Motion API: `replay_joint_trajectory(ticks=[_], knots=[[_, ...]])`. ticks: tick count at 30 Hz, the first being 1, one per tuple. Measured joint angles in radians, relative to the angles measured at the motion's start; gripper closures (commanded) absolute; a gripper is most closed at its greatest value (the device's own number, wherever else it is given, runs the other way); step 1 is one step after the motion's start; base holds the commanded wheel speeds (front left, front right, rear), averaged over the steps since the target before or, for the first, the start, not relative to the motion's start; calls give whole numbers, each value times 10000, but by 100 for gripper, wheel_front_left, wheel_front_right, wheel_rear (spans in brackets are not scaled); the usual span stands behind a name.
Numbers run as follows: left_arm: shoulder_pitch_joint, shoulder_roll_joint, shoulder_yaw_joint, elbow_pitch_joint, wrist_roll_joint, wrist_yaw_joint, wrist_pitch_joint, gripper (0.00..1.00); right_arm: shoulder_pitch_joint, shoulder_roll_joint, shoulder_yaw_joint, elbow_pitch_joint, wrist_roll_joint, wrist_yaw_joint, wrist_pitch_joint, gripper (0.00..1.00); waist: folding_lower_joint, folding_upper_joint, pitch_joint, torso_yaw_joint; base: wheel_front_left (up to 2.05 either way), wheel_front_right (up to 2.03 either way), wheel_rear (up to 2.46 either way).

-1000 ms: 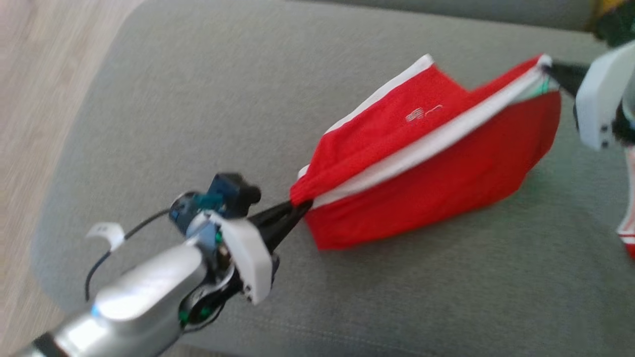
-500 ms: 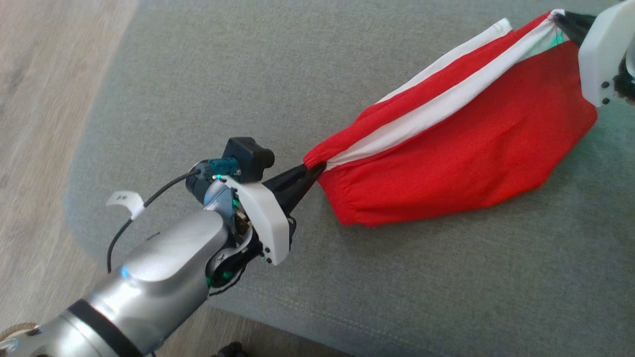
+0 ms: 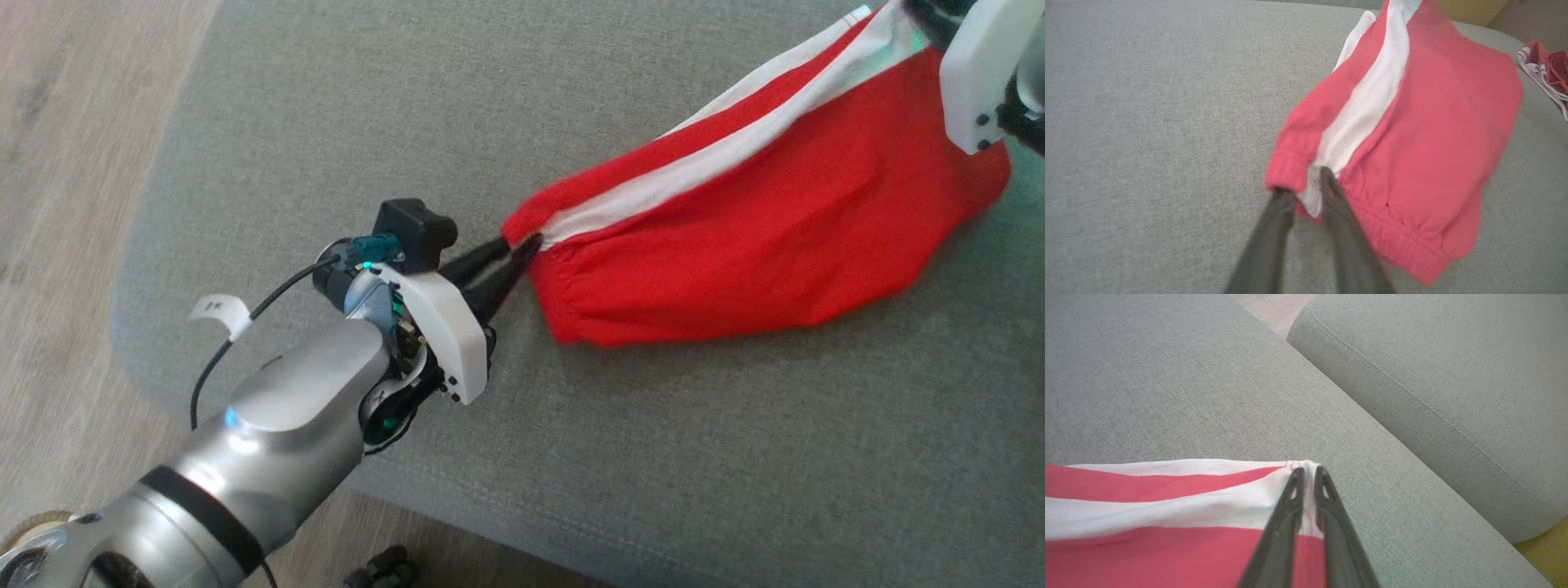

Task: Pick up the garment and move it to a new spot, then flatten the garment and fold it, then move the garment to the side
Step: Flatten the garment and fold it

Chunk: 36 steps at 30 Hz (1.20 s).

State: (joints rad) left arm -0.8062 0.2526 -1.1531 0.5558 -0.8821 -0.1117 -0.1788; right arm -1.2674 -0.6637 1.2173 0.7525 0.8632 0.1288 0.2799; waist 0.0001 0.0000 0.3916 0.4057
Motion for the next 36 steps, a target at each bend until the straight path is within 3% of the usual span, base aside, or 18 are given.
replay_joint_trajectory(ticks=[7,12,16,24,30,36], knots=[[-42,-81,98,591,8,128,-330,0,-138,291,157,671,148,0,-681,0,1,0,-111,-296,0,0,0],[-1,15,811,614,-12,479,-621,0,-168,362,-17,1302,153,0,-1666,0,0,0,-426,-642,0,0,0],[221,234,1747,290,-115,940,-696,0,-20,602,-324,1540,251,0,-2663,0,0,0,-785,-999,0,0,0],[1882,408,4740,-1434,460,1791,-708,0,1412,989,-1060,1655,349,0,-4715,0,0,0,-1653,-1883,0,0,0],[3535,148,6491,-2341,1118,1996,-708,0,2357,1310,-2251,1613,125,0,-5281,0,-1,0,-2339,-2597,0,0,0],[4773,-405,7490,-2819,1906,1894,-709,0,3965,1352,-5070,297,-1394,0,-5308,0,-1,1,-2926,-3178,0,0,0]])
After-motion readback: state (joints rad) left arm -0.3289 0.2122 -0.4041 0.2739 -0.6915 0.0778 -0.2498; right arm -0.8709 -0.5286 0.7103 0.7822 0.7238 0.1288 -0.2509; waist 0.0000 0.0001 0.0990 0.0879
